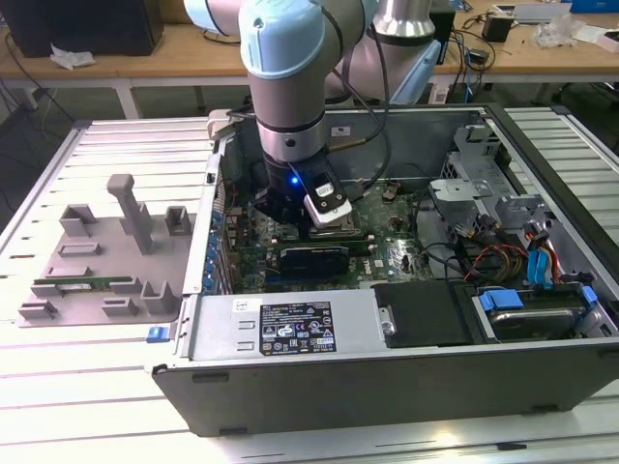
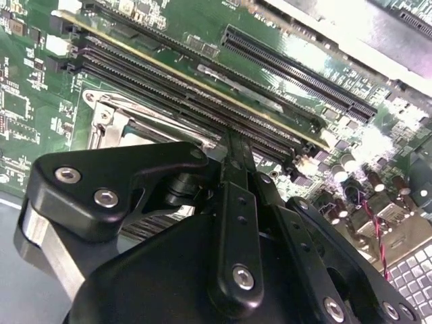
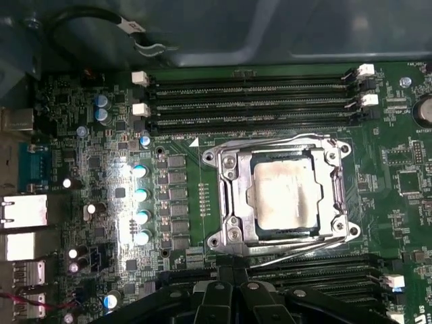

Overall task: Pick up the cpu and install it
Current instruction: 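Install the second cpu locking lever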

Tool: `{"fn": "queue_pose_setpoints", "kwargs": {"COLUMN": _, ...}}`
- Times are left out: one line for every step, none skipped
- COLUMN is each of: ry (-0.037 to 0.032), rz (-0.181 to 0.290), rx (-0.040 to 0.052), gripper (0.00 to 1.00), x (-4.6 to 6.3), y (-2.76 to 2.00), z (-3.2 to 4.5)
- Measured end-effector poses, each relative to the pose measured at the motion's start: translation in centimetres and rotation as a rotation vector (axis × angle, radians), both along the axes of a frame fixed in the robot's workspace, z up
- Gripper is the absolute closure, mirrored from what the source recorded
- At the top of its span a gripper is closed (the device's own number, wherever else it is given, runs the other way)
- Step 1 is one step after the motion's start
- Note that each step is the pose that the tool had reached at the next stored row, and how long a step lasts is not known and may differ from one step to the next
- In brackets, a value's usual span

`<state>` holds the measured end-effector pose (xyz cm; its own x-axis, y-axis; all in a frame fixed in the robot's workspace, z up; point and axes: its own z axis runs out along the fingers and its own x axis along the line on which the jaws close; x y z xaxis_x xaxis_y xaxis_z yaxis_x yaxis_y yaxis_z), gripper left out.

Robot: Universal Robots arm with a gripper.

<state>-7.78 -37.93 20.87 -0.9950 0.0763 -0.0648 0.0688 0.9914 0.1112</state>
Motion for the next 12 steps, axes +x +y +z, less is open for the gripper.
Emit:
{"fn": "queue_pose_setpoints", "kwargs": {"ry": 0.0001, "rz": 0.0, "rx": 0.0061, "gripper": 0.89, "x": -0.01, "y": -0.05, "z": -0.07}}
{"fn": "queue_pose_setpoints", "kwargs": {"ry": 0.0, "rz": 0.0, "rx": 0.0194, "gripper": 0.89, "x": -0.01, "y": -0.07, "z": -0.13}}
{"fn": "queue_pose_setpoints", "kwargs": {"ry": 0.0, "rz": 0.0, "rx": 0.044, "gripper": 0.89, "x": -0.03, "y": -0.1, "z": -0.21}}
{"fn": "queue_pose_setpoints", "kwargs": {"ry": -0.0001, "rz": 0.0, "rx": 0.0478, "gripper": 0.89, "x": -0.04, "y": -0.11, "z": -0.28}}
{"fn": "queue_pose_setpoints", "kwargs": {"ry": -0.0001, "rz": 0.0, "rx": 0.0512, "gripper": 0.89, "x": -0.06, "y": -0.13, "z": -0.37}}
{"fn": "queue_pose_setpoints", "kwargs": {"ry": -0.0002, "rz": 0.0, "rx": 0.057, "gripper": 0.89, "x": -0.12, "y": -0.14, "z": -0.49}}
{"fn": "queue_pose_setpoints", "kwargs": {"ry": -0.0003, "rz": 0.0, "rx": 0.0617, "gripper": 0.89, "x": -0.16, "y": -0.15, "z": -0.54}}
{"fn": "queue_pose_setpoints", "kwargs": {"ry": -0.0004, "rz": 0.0, "rx": 0.0668, "gripper": 0.89, "x": -0.18, "y": -0.14, "z": -0.56}}
{"fn": "queue_pose_setpoints", "kwargs": {"ry": -0.0004, "rz": 0.0, "rx": 0.0674, "gripper": 0.89, "x": -0.18, "y": -0.14, "z": -0.56}}
{"fn": "queue_pose_setpoints", "kwargs": {"ry": -0.0004, "rz": 0.0, "rx": 0.0675, "gripper": 0.89, "x": -0.18, "y": -0.14, "z": -0.56}}
{"fn": "queue_pose_setpoints", "kwargs": {"ry": -0.0004, "rz": 0.0, "rx": 0.0676, "gripper": 0.89, "x": -0.18, "y": -0.14, "z": -0.57}}
{"fn": "queue_pose_setpoints", "kwargs": {"ry": -0.0004, "rz": 0.0, "rx": 0.0674, "gripper": 0.89, "x": -0.18, "y": -0.14, "z": -0.54}}
